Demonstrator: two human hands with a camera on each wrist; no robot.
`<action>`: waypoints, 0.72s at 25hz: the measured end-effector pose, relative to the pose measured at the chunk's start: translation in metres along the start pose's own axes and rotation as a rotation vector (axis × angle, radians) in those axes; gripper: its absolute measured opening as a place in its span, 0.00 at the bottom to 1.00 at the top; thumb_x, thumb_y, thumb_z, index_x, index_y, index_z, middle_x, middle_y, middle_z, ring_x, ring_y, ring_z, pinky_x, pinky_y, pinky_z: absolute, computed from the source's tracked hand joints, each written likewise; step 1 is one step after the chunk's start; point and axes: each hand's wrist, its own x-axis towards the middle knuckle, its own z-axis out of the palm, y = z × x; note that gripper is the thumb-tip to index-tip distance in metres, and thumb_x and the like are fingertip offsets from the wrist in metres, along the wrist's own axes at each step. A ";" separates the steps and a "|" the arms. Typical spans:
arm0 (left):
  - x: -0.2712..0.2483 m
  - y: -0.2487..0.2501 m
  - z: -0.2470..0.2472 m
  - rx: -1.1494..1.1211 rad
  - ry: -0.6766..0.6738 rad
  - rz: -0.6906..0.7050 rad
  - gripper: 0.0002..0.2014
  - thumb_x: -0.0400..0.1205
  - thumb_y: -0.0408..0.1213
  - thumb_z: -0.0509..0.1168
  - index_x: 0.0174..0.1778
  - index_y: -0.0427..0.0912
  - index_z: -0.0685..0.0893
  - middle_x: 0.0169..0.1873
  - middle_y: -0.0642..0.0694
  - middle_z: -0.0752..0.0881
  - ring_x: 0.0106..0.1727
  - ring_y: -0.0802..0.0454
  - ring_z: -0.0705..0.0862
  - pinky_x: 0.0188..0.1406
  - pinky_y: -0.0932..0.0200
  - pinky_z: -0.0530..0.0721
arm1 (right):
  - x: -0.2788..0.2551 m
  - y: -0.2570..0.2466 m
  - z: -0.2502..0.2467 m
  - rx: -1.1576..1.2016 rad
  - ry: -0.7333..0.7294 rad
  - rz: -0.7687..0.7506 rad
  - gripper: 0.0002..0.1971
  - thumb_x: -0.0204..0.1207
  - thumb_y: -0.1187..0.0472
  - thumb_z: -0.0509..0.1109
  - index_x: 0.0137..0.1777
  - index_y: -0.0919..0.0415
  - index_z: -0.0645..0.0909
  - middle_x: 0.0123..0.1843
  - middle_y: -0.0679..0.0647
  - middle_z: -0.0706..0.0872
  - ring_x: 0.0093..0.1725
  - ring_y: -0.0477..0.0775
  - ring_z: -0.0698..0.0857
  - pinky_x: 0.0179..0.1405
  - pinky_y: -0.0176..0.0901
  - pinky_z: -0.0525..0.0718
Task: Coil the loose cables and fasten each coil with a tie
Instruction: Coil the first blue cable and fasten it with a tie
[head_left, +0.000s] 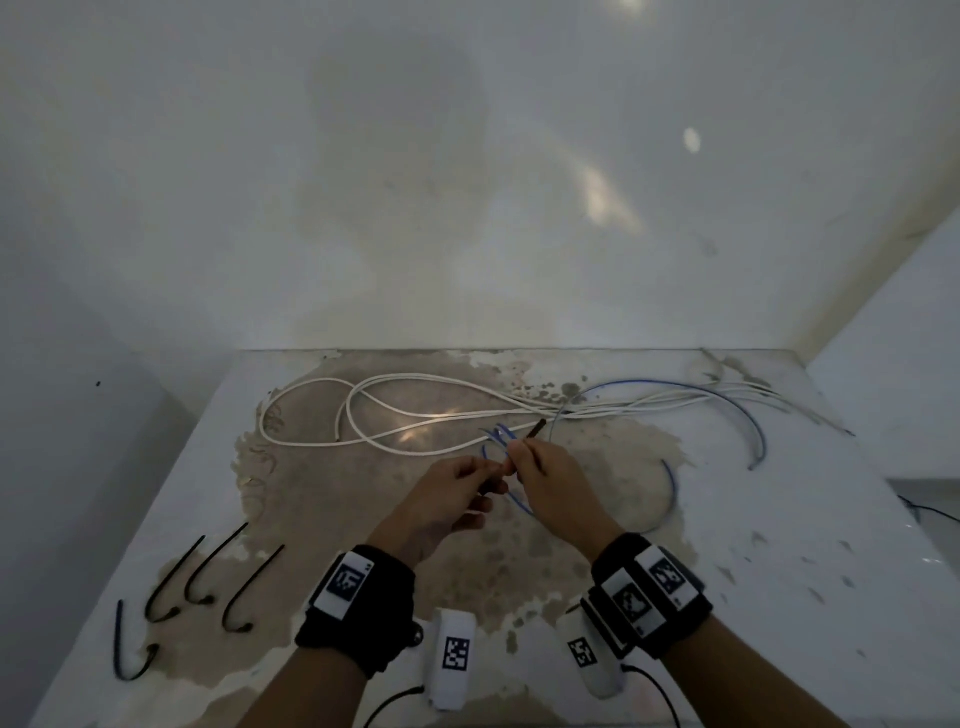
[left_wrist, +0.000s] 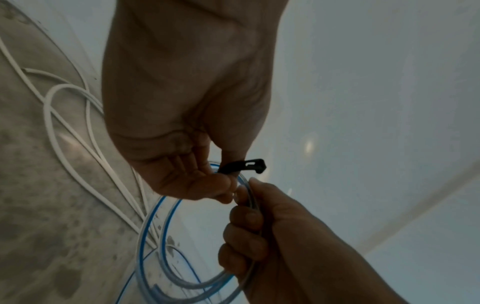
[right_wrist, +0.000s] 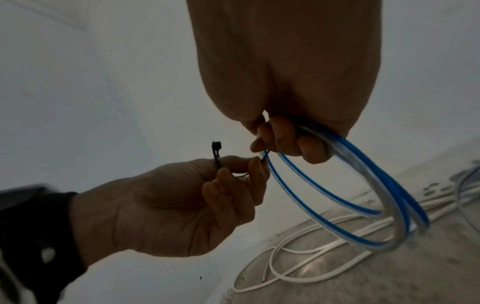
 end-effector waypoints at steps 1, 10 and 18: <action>0.002 0.001 0.001 -0.010 -0.002 0.004 0.10 0.86 0.41 0.63 0.53 0.42 0.88 0.39 0.52 0.87 0.28 0.61 0.79 0.29 0.66 0.78 | -0.001 0.000 -0.003 -0.012 -0.007 0.014 0.22 0.90 0.57 0.56 0.31 0.47 0.76 0.27 0.45 0.75 0.28 0.37 0.77 0.30 0.30 0.68; 0.006 0.022 0.035 -0.080 -0.092 0.036 0.05 0.84 0.33 0.65 0.48 0.39 0.86 0.35 0.48 0.86 0.25 0.61 0.77 0.22 0.70 0.74 | -0.014 0.015 -0.035 0.200 0.178 0.154 0.19 0.88 0.52 0.60 0.37 0.62 0.71 0.29 0.54 0.68 0.27 0.50 0.65 0.32 0.45 0.65; 0.006 0.030 0.071 0.003 -0.123 0.267 0.09 0.86 0.38 0.63 0.56 0.43 0.87 0.48 0.44 0.92 0.43 0.54 0.90 0.41 0.61 0.86 | -0.016 0.041 -0.055 0.223 0.505 0.202 0.12 0.84 0.56 0.67 0.51 0.62 0.89 0.43 0.61 0.89 0.48 0.63 0.87 0.52 0.60 0.84</action>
